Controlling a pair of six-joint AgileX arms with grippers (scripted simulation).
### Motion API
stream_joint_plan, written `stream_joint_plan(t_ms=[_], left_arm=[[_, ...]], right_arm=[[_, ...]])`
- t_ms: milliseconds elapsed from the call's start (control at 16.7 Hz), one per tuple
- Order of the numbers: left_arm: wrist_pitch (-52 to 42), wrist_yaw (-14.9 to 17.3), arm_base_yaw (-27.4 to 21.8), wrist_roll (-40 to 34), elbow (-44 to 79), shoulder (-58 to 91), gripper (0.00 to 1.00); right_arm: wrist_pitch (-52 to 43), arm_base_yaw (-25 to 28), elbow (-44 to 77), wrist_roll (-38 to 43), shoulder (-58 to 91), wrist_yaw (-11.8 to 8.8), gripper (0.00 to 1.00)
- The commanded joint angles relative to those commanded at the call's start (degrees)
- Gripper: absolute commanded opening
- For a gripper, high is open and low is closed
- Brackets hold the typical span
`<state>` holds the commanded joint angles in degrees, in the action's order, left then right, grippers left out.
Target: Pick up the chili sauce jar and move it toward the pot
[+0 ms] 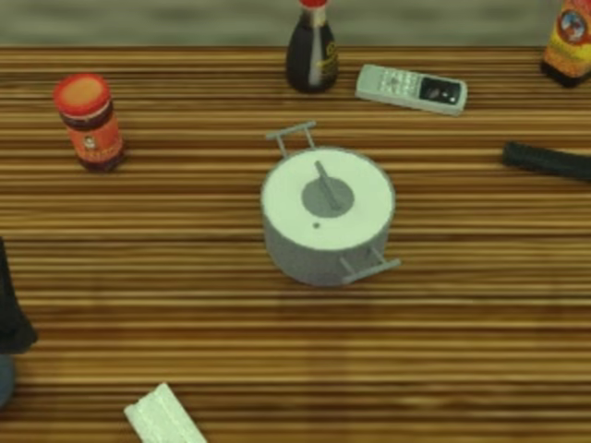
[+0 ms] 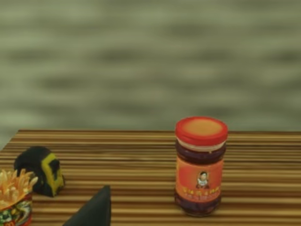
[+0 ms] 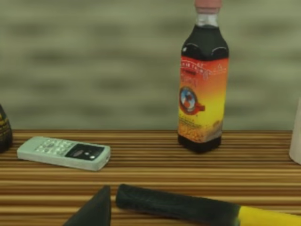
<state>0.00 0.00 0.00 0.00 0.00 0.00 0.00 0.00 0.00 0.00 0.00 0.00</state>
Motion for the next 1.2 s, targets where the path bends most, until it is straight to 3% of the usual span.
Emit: stream_joint_plan(t_ms=[300, 540, 1200], left_arm=[[-1.5, 0.0, 0.2, 0.7, 2.7, 2.7, 1.0], [-7.6, 0.5, 0.4, 3.6, 12.8, 13.2, 1.0], [-39.3, 4.8, -0.4, 18.3, 64.2, 68.5, 1.0]], right_arm=[[0.0, 0.0, 0.0, 0.0, 0.0, 0.0, 1.0], [0.0, 0.0, 0.0, 0.0, 0.0, 0.0, 1.0], [0.0, 0.0, 0.0, 0.0, 0.0, 0.0, 1.0]])
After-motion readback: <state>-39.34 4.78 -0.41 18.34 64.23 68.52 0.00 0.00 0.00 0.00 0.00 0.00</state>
